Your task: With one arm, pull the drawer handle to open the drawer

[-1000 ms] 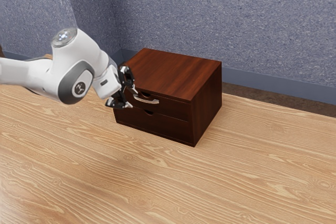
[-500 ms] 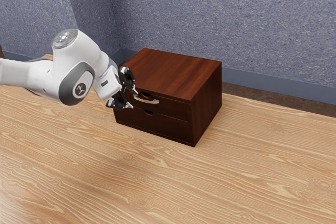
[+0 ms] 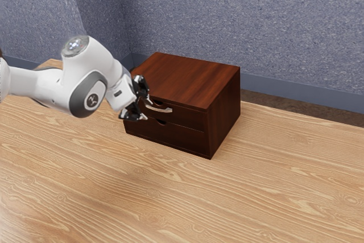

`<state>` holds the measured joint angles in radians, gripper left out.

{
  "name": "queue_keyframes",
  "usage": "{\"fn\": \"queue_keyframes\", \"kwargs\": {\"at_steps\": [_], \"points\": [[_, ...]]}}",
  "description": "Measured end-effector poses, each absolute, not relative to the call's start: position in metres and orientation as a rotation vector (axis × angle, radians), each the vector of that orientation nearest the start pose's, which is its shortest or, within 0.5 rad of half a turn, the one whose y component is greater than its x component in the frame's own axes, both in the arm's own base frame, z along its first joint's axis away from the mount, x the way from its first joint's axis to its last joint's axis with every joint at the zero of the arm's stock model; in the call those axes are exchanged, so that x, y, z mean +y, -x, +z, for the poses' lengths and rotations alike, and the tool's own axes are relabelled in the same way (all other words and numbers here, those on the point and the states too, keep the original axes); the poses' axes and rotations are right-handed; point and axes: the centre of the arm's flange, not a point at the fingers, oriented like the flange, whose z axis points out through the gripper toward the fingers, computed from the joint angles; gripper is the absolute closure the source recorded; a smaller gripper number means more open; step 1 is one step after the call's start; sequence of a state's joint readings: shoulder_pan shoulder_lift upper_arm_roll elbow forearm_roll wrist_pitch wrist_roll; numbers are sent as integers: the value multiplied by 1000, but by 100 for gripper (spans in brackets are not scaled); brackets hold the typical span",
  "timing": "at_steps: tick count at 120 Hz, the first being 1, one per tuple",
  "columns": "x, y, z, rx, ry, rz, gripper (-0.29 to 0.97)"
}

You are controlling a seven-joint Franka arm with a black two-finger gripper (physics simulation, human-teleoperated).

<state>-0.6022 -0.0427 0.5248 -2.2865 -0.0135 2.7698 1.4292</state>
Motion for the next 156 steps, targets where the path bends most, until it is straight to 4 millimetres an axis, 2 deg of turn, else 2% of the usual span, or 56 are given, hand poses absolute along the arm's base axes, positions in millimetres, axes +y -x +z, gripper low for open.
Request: {"fn": "queue_keyframes", "kwargs": {"at_steps": [23,39,66,112,128,156], "points": [[-45,-555,425,1873,2032,-611,42],[-47,-569,417,1865,2025,-587,42],[-65,-579,409,1887,1990,-574,43],[-57,-588,406,1864,1978,-568,46],[-48,-591,404,1848,1988,-558,46],[-48,-592,399,1851,1990,-548,47]]}}
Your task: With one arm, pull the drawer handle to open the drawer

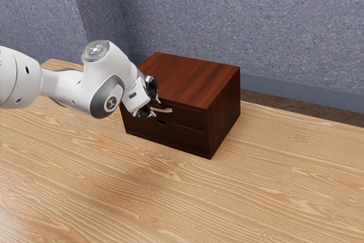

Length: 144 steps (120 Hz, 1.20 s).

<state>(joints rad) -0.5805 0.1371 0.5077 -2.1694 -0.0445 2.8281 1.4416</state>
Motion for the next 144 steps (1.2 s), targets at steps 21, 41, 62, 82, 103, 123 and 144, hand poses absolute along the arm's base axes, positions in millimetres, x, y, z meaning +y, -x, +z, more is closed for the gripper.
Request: {"fn": "queue_keyframes", "kwargs": {"at_steps": [21,41,62,82,103,123,144], "points": [[-48,-592,394,1853,1996,-539,48],[-47,-593,390,1854,2001,-530,50],[-47,-593,387,1854,2005,-524,52],[-47,-593,385,1853,2010,-521,54],[-46,-593,384,1849,2016,-524,61],[-46,-593,384,1849,2018,-523,65],[-44,-591,382,1848,2023,-518,66]]}}
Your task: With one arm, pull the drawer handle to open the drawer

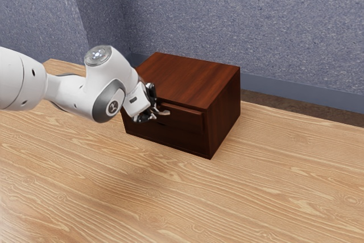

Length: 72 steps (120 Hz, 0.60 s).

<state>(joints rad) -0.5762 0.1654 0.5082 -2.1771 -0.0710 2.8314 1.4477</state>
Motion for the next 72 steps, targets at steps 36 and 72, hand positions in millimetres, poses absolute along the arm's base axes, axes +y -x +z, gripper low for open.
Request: {"fn": "queue_keyframes", "kwargs": {"at_steps": [36,72], "points": [[-41,-582,385,1846,2040,-534,67],[-38,-572,385,1853,2053,-542,68]]}}
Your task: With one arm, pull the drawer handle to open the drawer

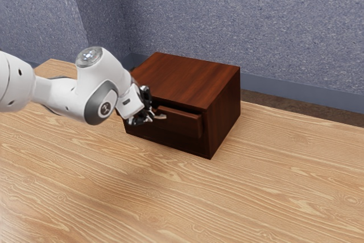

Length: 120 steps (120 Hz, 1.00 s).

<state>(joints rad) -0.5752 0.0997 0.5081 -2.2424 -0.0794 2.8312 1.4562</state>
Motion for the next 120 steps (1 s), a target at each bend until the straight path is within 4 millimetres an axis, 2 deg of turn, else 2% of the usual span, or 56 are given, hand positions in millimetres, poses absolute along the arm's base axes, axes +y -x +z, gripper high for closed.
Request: {"fn": "queue_keyframes", "kwargs": {"at_steps": [38,120], "points": [[-36,-563,387,1860,2063,-554,68],[-30,-528,385,1884,2100,-582,68]]}}
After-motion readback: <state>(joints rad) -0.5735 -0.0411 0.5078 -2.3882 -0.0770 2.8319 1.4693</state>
